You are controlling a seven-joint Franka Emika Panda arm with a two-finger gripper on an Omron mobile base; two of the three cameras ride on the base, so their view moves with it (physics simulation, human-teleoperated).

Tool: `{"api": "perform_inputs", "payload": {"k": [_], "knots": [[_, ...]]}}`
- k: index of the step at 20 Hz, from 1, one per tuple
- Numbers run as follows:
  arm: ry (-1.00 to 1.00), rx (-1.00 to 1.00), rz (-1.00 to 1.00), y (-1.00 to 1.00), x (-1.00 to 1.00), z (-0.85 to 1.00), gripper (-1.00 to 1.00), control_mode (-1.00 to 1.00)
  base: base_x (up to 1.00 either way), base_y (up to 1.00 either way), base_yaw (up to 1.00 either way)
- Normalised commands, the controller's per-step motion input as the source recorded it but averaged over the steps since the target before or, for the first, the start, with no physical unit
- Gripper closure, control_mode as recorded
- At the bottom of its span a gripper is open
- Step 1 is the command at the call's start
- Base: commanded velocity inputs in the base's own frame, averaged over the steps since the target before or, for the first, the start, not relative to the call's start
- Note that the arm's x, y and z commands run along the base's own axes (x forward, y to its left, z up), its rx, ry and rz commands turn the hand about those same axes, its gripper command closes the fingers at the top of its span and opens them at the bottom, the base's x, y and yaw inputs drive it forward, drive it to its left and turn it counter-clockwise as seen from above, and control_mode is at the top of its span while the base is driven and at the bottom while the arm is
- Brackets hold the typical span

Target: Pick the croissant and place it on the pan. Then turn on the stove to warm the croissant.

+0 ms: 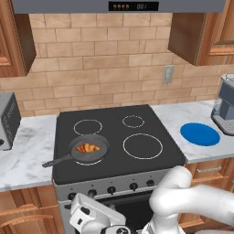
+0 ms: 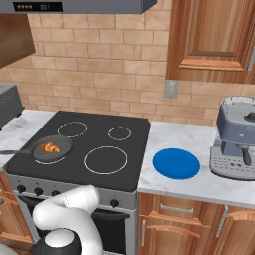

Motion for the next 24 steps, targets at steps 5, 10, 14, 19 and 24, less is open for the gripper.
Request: {"api": "perform_inputs", "payload": {"k": [5, 10, 14, 19, 24], "knots": [[0.00, -0.12, 0.03, 0.40, 0.11, -0.02, -1.00, -1.00, 0.00, 0.00, 0.00], [0.00, -0.09, 0.05, 0.27, 0.09, -0.08, -1.00, -1.00, 0.00, 0.00, 0.00], [0.00, -0.08, 0.02, 0.11, 0.07, -0.13, -1.00, -1.00, 0.00, 0.00, 0.00], [0.00, -0.11, 0.00, 0.00, 0.15, -0.16, -1.00, -1.00, 0.00, 0.00, 0.00], [0.00, -0.12, 0.00, 0.00, 0.13, -0.11, -1.00, -1.00, 0.00, 0.00, 0.00]]}}
